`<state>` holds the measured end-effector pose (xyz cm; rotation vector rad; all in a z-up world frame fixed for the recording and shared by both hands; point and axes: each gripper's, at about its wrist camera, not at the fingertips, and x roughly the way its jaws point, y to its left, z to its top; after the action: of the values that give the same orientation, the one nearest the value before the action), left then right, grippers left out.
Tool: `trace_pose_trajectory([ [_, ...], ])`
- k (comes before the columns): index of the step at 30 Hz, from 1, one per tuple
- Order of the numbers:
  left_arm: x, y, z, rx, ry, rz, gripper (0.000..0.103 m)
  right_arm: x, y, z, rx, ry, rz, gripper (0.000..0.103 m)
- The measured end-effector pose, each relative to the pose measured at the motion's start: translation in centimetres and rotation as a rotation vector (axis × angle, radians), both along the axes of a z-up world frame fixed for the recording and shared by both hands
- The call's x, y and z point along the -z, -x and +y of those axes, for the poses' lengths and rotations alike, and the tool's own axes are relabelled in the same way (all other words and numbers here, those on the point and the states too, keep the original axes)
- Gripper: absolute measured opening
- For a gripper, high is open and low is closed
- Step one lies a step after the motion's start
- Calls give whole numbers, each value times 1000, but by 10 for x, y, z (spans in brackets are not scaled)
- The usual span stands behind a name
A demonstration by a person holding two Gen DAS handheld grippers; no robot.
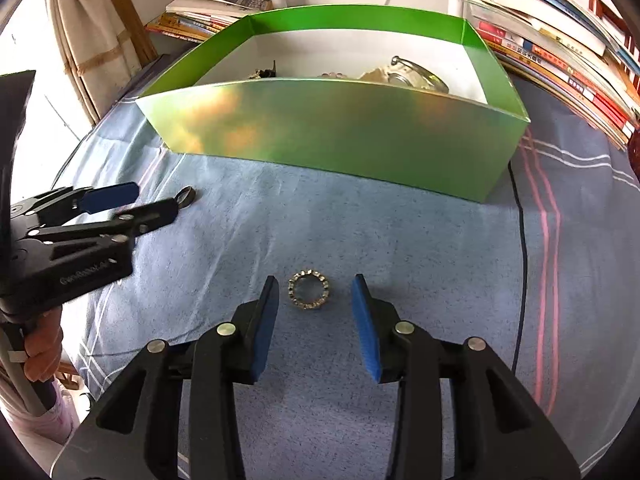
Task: Organize jewelry
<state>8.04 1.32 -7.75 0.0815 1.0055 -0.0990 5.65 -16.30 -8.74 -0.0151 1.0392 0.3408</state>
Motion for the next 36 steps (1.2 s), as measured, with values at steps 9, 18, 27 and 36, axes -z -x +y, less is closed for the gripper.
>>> trace_pose_trajectory([
  [9,11,-7,-14,18,7,22,57,2,5,10,-23,90,-64,37],
  [18,11,-7,-16,-12,9,0,35,1,-4,-15,89,101,-82,21],
  [27,10,21,-29,38,19,6,28,1,-8,-21,128,118,-78,21],
  [36,12,12,-20,-3,-1,-20,42,1,-7,-20,139,119,-77,24],
])
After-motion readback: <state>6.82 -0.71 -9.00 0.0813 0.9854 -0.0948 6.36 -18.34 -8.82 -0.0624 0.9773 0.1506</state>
